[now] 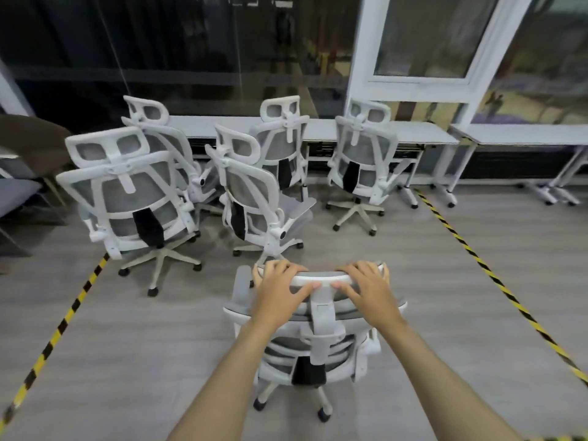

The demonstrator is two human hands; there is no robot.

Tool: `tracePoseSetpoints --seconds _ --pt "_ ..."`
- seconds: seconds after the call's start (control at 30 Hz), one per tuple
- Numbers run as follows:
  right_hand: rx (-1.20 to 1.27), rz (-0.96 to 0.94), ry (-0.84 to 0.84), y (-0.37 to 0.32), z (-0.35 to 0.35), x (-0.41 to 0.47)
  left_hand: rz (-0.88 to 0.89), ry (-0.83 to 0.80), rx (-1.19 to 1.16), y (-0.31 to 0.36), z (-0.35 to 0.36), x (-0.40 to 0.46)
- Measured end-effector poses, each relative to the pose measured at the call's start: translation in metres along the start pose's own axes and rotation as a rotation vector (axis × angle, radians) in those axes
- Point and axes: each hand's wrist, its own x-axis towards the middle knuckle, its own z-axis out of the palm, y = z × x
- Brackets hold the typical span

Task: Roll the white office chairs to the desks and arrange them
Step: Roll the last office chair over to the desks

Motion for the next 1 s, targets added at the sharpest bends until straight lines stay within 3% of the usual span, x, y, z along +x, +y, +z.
tracePoseSetpoints --seconds 0.43,0.73,1.0 --pt "-0.224 0.19 0.131 0.202 -0.025 0.141 0.158 -0.053 -0.149 0.068 0.127 0.25" --pt "-0.272 0.269 0.175 0.319 -0.037 0.245 0.13 -0.132 -0.022 0.114 0.192 0.399" --pt "-0.381 0.329 0.156 0.402 -0.03 0.35 0.07 -0.153 -0.186 0.132 0.247 0.531"
